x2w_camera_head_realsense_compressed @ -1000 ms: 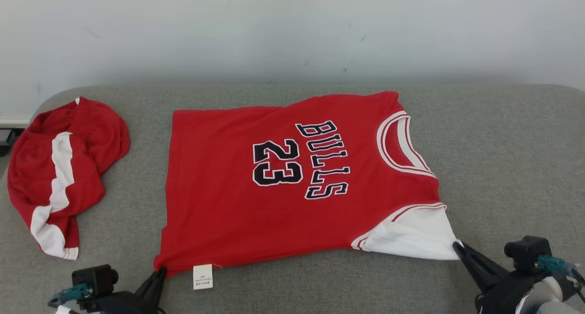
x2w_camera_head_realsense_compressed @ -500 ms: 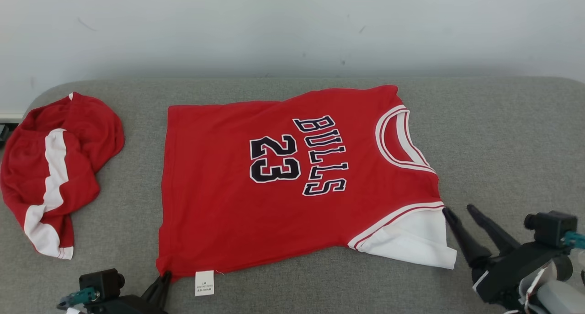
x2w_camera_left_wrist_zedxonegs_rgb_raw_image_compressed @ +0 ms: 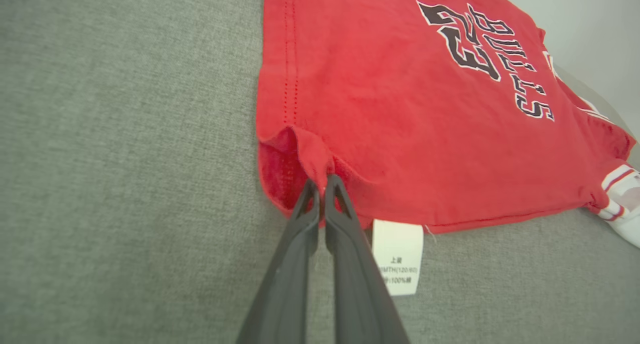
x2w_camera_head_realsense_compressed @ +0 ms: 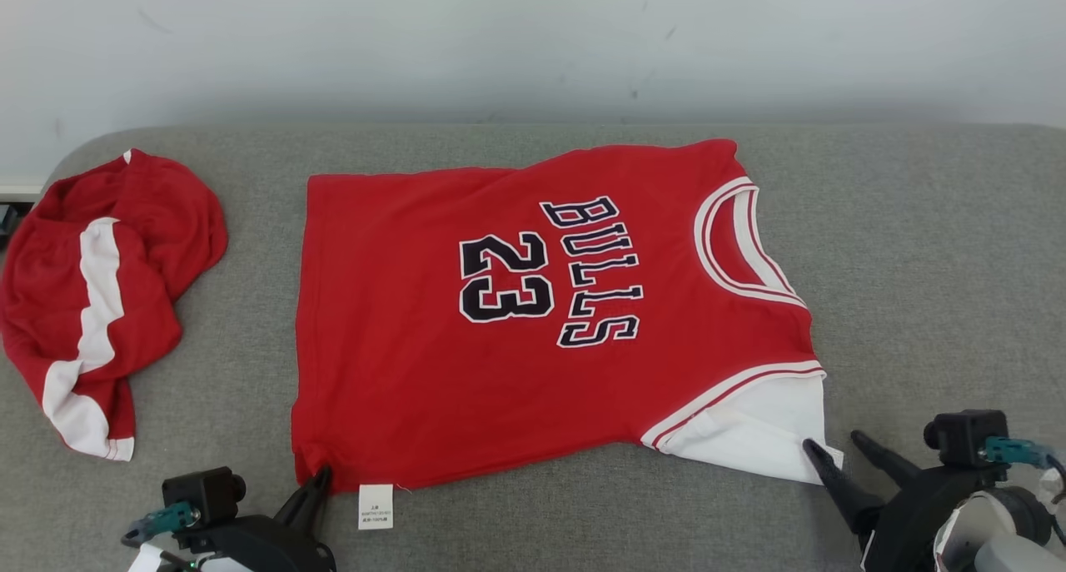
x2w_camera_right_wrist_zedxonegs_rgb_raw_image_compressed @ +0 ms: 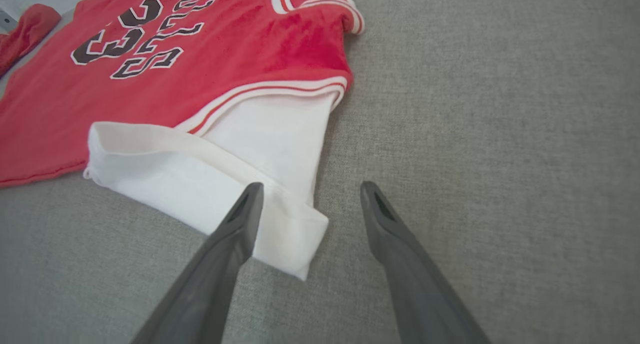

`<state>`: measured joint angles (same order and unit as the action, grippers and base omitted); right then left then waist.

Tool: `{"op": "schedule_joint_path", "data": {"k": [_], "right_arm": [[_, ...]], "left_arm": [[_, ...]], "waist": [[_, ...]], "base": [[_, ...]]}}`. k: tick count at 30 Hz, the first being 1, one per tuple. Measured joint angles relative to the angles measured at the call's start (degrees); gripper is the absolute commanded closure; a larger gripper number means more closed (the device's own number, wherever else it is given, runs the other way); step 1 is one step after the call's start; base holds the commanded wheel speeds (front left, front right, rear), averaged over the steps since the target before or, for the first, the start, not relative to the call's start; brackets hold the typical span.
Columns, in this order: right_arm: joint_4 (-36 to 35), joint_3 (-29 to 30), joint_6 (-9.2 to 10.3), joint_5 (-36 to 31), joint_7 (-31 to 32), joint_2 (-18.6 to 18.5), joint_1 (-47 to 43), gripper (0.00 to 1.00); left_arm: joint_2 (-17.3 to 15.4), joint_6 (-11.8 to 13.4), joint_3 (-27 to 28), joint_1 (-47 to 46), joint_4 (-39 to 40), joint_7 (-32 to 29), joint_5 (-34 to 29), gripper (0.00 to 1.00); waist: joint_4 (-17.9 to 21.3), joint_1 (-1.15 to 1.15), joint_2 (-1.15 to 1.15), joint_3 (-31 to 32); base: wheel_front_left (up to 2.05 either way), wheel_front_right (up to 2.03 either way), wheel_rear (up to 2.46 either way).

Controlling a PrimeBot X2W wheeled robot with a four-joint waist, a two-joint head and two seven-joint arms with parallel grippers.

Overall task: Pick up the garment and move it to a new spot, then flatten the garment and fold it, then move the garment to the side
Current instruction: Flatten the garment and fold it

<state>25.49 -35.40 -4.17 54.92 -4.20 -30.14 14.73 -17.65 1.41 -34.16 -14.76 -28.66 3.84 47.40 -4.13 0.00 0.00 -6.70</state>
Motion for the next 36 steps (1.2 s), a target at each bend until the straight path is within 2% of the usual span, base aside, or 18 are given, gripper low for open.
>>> {"op": "schedule_joint_path", "data": {"k": [6,8,9,10,16,22,23,24,30,31,32,33,36], "right_arm": [[0.1,-1.0,0.15,0.1,3.6,-0.1,0.3,0.00],[0.1,-1.5,0.14,0.1,5.0,-0.5,0.5,0.52],[0.0,-1.7,0.13,0.1,5.5,-0.6,0.8,0.95],[-0.2,-1.8,0.13,0.1,6.0,-0.8,1.0,1.00],[-2.0,-1.6,0.04,0.7,7.2,-1.6,1.1,1.00],[-5.3,-0.7,-1.00,2.6,7.3,-2.3,1.1,1.00],[-6.5,-0.3,-1.41,3.9,7.3,-2.0,1.1,0.91],[-7.2,-0.5,-1.48,4.6,8.0,-2.0,1.1,1.00],[-9.5,-3.1,-1.90,4.1,11.1,-3.7,0.5,1.00],[-9.6,-3.1,-1.90,4.1,11.4,-4.0,0.5,0.39],[-9.9,-3.2,-1.90,3.9,11.9,-4.5,0.5,0.39],[-10.2,-3.2,-1.85,3.4,12.2,-5.1,0.5,0.00],[-10.4,-3.2,-0.76,2.0,13.3,-7.0,0.8,0.00]], "left_arm": [[0.2,-0.3,-0.1,-0.7,-0.6,0.3,-0.1,1.00],[0.2,-0.4,-0.1,-1.0,-0.8,0.5,-0.1,1.00],[0.3,-0.5,-0.1,-1.0,-1.0,0.6,-0.1,1.00],[0.3,-0.5,-0.1,-1.0,-1.4,0.7,-0.1,1.00],[0.6,-0.9,0.0,-1.0,-2.3,1.1,-0.1,1.00],[0.6,-1.0,0.1,-1.0,-3.4,1.3,0.0,1.00],[0.6,-1.0,0.1,-1.0,-3.5,1.7,0.0,1.00],[0.7,-1.0,0.0,-1.0,-3.5,1.7,0.0,1.00],[1.3,-1.4,-0.1,-0.9,-3.8,1.8,0.0,1.00],[1.3,-1.4,-0.1,-0.9,-3.9,1.8,0.0,1.00],[1.2,-1.4,-0.1,-0.9,-4.0,1.8,0.0,1.00],[1.2,-1.4,0.0,-0.9,-4.1,1.8,0.0,1.00],[1.3,-1.4,0.0,-0.9,-4.3,2.2,0.0,1.00]], "waist": [[-0.4,0.00,0.00,-0.1],[-0.4,0.00,0.00,0.0],[-0.5,0.00,0.00,0.0],[-0.5,0.00,0.00,0.1],[-0.4,0.00,0.00,0.5],[-0.1,0.00,0.00,1.0],[-0.1,0.00,0.00,1.2],[0.0,0.00,0.00,1.3],[-0.2,0.00,0.00,1.3],[-0.2,0.00,0.00,1.3],[-0.3,0.00,0.00,1.2],[-0.3,0.00,0.00,1.2],[-0.3,0.00,0.00,1.2]], "base": [[0.00,0.00,0.00],[0.00,0.00,0.00],[0.00,0.00,0.00],[0.00,0.00,0.00],[0.00,0.00,0.00],[0.00,0.00,0.00],[0.00,0.00,0.00],[0.00,0.00,0.00],[0.00,0.00,0.00],[0.00,0.00,0.00],[0.00,0.00,0.00],[0.00,0.00,0.00],[0.00,0.00,0.00]]}}
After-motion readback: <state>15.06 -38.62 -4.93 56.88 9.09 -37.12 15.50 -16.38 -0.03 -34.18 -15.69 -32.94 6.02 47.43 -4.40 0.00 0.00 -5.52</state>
